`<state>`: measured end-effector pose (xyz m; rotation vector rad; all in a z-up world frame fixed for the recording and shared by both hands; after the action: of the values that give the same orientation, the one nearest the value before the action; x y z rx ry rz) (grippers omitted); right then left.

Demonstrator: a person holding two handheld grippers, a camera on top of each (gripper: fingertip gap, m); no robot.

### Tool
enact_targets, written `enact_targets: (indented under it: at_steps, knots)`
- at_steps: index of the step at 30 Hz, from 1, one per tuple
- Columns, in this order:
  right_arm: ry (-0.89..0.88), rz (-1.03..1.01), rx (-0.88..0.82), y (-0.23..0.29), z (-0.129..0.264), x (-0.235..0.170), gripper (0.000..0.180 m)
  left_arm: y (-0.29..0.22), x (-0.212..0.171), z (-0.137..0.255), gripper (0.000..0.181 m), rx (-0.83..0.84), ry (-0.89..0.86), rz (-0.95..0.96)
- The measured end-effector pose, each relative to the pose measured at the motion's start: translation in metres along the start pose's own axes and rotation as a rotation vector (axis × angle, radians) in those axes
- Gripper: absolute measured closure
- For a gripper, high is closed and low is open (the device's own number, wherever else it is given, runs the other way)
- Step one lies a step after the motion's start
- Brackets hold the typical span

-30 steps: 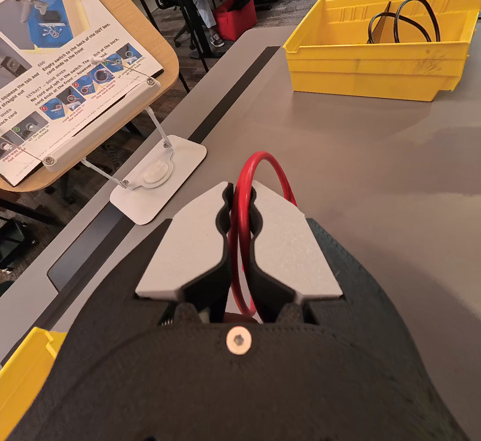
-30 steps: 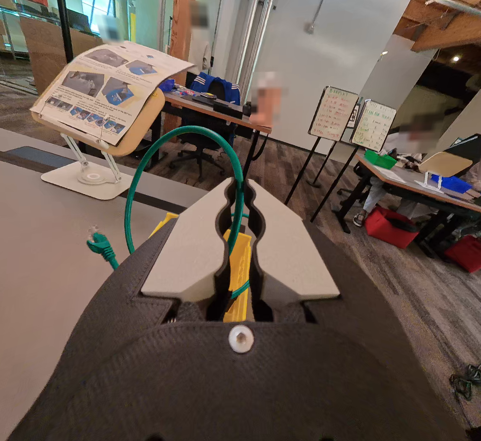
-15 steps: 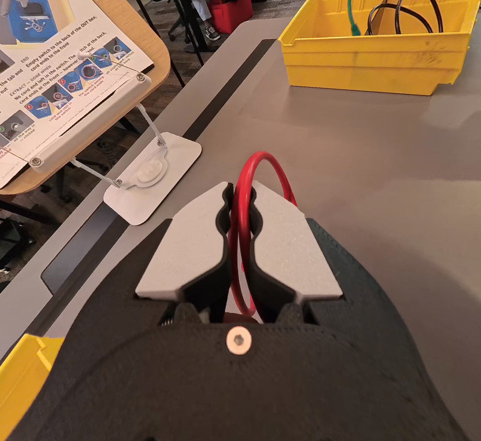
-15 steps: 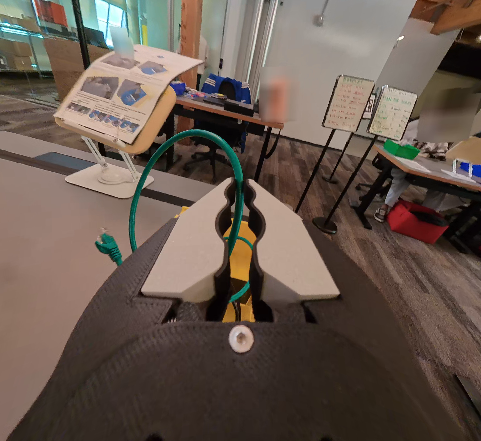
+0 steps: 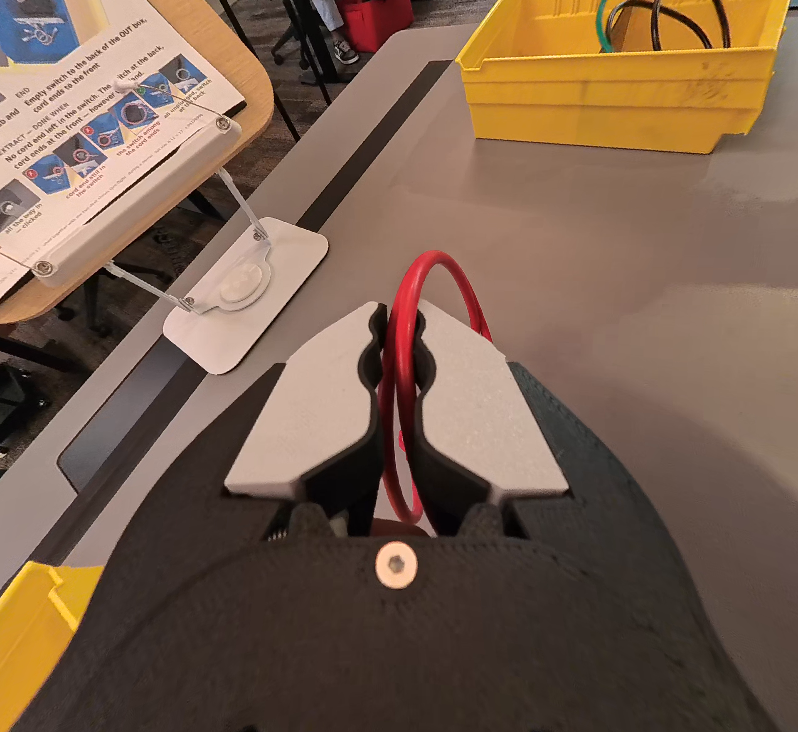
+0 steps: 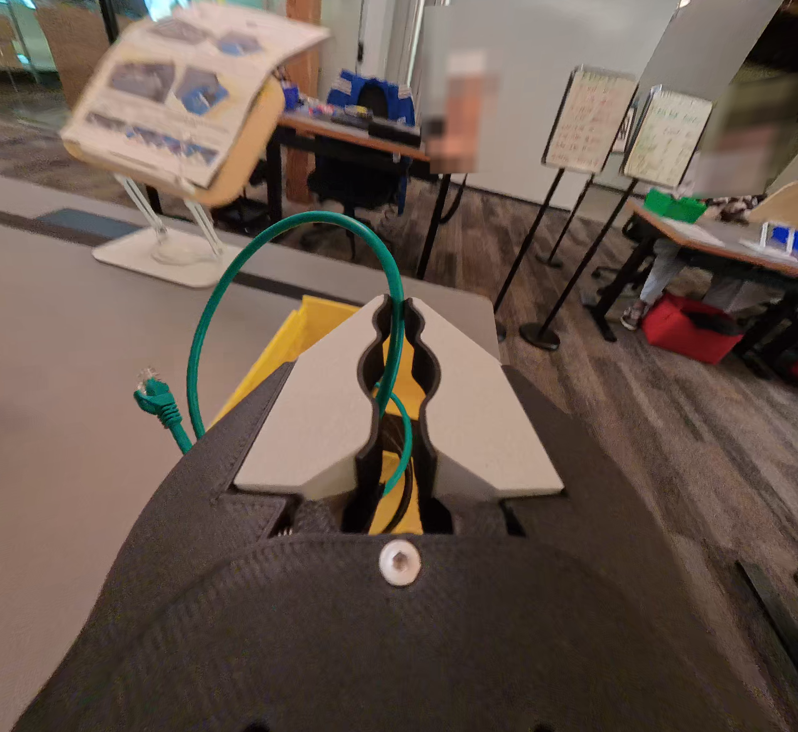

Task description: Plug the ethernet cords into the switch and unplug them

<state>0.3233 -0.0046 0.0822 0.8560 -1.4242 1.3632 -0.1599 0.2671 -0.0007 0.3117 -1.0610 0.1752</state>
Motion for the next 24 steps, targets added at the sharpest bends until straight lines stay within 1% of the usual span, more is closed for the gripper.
enact_targets:
  at_steps: [5,9,12,13,15,16,18,22,24]
  knots:
    - [0.170,0.042,0.005,0.012,-0.026,-0.056,0.177,-0.002,0.000,-0.001,0.172,-0.002,0.003,-0.003]
    - [0.278,0.131,-0.010,0.021,-0.042,-0.088,0.176,-0.002,-0.001,-0.004,0.172,-0.004,0.012,-0.003]
    - [0.383,0.189,0.036,0.033,-0.051,-0.111,0.176,-0.003,-0.001,-0.005,0.172,-0.005,0.017,-0.005]
    - [0.437,0.210,0.064,0.037,-0.054,-0.119,0.171,-0.003,-0.001,-0.006,0.172,-0.004,0.018,-0.006]
    - [0.547,0.274,0.091,0.042,-0.057,-0.133,0.154,-0.001,-0.002,-0.005,0.172,0.004,0.018,-0.007]
    - [0.581,0.313,0.094,0.043,-0.058,-0.135,0.149,0.000,-0.001,-0.004,0.172,0.009,0.016,-0.005]
    - [0.562,0.383,0.049,0.041,-0.055,-0.124,0.147,0.004,-0.001,0.000,0.172,0.024,0.008,-0.002]
    - [0.517,0.474,-0.014,0.039,-0.048,-0.086,0.150,0.013,0.001,0.010,0.172,0.056,-0.015,0.013]
    - [0.436,0.504,0.024,0.056,-0.048,-0.059,0.154,0.017,0.001,0.015,0.172,0.067,-0.028,0.020]
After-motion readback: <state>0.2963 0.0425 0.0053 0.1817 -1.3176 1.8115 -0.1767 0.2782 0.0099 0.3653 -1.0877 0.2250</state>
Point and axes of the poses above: each gripper's, where its closed fingertips meet, z back along the fingers, x out of its top, y = z × x across the jaws, the point moved 8 cm from there along z, back along the fingers, and after that the axes turned 7 degrees about z, right-handed, at the moved point
